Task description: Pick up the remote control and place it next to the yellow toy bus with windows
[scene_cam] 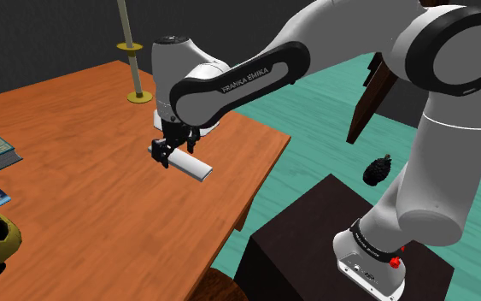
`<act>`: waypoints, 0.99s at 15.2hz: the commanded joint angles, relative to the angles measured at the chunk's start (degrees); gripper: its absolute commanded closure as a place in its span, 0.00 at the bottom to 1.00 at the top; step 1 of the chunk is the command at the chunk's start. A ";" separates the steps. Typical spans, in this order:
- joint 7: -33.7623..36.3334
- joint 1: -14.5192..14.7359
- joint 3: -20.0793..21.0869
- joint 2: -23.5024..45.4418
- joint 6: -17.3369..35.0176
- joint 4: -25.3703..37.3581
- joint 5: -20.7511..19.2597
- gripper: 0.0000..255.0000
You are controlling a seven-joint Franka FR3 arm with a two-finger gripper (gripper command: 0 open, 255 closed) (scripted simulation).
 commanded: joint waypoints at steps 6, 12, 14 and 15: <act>0.04 0.03 -0.02 0.10 0.11 0.00 -0.05 1.00; 0.07 0.05 0.00 0.09 0.05 0.05 -0.05 1.00; 0.07 0.05 -0.01 0.11 0.05 0.07 -0.05 1.00; 0.04 0.02 -0.02 0.10 0.12 0.00 -0.05 1.00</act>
